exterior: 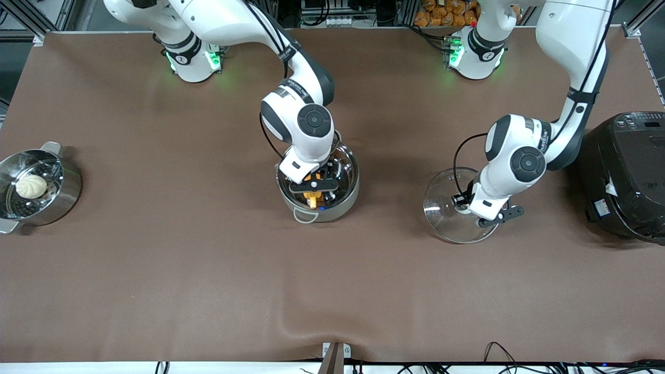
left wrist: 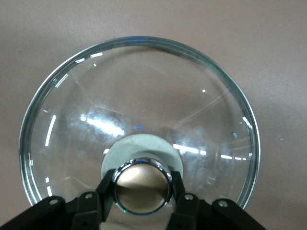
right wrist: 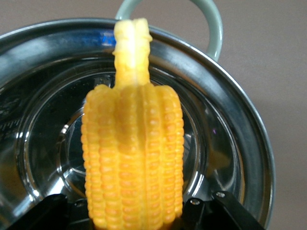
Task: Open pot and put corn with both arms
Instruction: 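Lower the corn into the pot while the left gripper sets the lid down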
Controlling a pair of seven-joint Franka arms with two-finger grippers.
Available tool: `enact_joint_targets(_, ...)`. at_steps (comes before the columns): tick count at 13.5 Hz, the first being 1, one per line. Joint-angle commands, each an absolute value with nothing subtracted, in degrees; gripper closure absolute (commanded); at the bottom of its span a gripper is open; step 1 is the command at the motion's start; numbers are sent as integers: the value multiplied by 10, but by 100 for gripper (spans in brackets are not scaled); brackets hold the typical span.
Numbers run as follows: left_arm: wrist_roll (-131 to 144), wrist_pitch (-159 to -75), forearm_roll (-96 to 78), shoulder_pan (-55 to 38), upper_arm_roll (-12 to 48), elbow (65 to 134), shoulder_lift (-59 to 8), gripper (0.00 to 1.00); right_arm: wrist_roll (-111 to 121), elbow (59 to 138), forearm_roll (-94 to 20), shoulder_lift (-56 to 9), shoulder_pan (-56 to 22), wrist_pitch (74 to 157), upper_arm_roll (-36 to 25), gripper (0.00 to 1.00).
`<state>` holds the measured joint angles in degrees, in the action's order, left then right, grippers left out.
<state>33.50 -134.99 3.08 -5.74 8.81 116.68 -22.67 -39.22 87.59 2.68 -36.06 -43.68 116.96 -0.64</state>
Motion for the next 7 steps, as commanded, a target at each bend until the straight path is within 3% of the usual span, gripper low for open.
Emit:
enact_joint_targets(1,337,-1380,43,-53,92,1187,-221,100,-403,858,39,-369,-444,1158,-13,100)
enact_joint_targets(3,337,-1379,43,-53,92,1187,-222,100,-403,857,39,-369,-444,1158,-14,100)
enact_joint_targets(4,336,-1379,42,-53,92,1187,-223,87,-405,857,39,-369,-444,1158,-14,100)
enact_joint_targets(5,336,-1377,42,-52,92,1184,-224,64,-415,853,40,-369,-444,1158,-14,64)
enact_joint_targets(6,335,-1374,42,-53,92,1182,-224,38,-428,853,42,-370,-445,1159,-14,1)
enact_joint_targets(7,336,-1373,42,-53,91,1180,-221,0,-433,853,59,-370,-450,1158,-13,0)
